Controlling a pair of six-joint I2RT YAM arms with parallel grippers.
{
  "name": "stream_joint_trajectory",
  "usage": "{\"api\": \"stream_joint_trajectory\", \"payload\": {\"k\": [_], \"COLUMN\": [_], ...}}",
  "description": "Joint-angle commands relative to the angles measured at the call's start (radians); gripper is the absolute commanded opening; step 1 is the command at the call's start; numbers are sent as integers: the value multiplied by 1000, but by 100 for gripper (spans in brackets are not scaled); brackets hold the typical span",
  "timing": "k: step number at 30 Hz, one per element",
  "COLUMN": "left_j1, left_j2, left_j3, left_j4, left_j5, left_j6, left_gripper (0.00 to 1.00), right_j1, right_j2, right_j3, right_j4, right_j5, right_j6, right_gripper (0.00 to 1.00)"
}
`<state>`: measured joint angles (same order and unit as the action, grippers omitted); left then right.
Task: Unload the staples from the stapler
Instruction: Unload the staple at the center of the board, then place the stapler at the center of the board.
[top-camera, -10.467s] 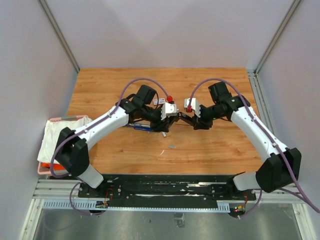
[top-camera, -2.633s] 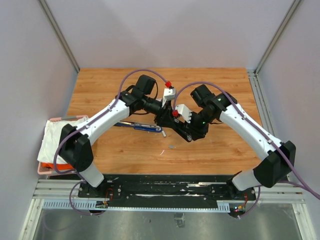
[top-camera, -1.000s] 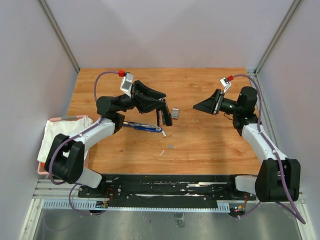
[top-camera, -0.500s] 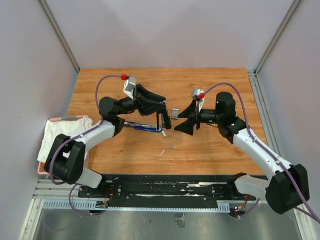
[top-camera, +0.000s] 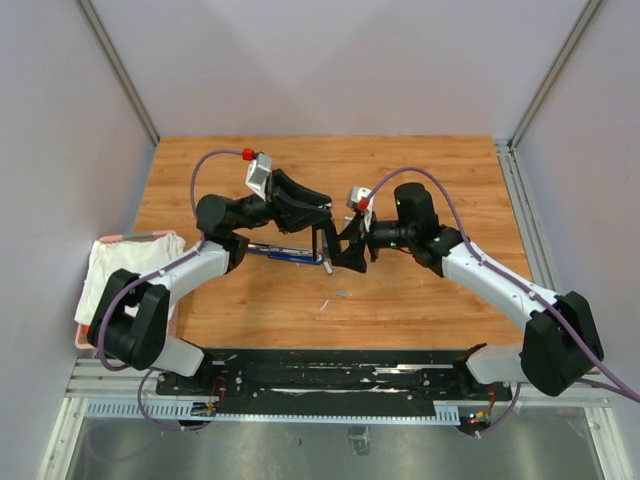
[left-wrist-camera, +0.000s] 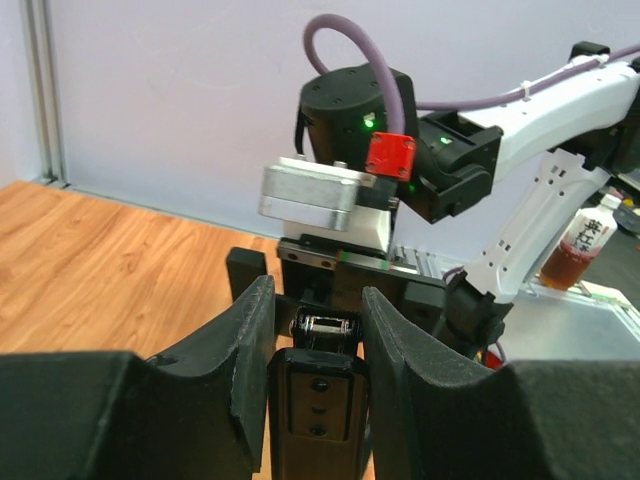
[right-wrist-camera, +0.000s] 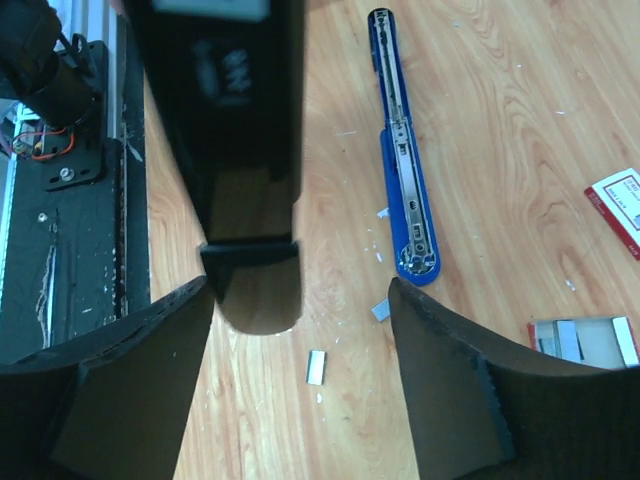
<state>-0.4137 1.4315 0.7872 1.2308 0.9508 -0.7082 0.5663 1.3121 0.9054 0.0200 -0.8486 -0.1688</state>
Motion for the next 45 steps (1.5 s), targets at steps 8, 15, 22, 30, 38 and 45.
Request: {"api": "stream_joint_trajectory", "payload": {"k": [8, 15, 22, 30, 38, 45], "left_j1": [4, 4, 21, 40, 40, 41], "left_j2": [-39, -35, -67, -103, -131, -145], "left_j3": [4, 9, 2, -7, 32, 63], "left_j4": [118, 65, -48, -149, -424, -769], "left_j5": [50, 98, 150, 183, 195, 133], "left_j6": [-11, 47, 178, 266, 436, 711], "left_gripper": [0, 13, 80, 79, 47, 44], "right_j1": [30, 30, 17, -27, -38, -42], "right_j2": [46, -73, -164, -222, -193, -134], "right_j3": [91, 82, 85, 77, 154, 218], "right_j4": [-1, -147, -345, -512, -752, -963], "right_j5": [-131, -25, 95, 213, 399, 640], "right_j6": [-53, -215, -331, -424, -565, -655], "right_gripper": [2, 0, 0, 0, 0, 0]}}
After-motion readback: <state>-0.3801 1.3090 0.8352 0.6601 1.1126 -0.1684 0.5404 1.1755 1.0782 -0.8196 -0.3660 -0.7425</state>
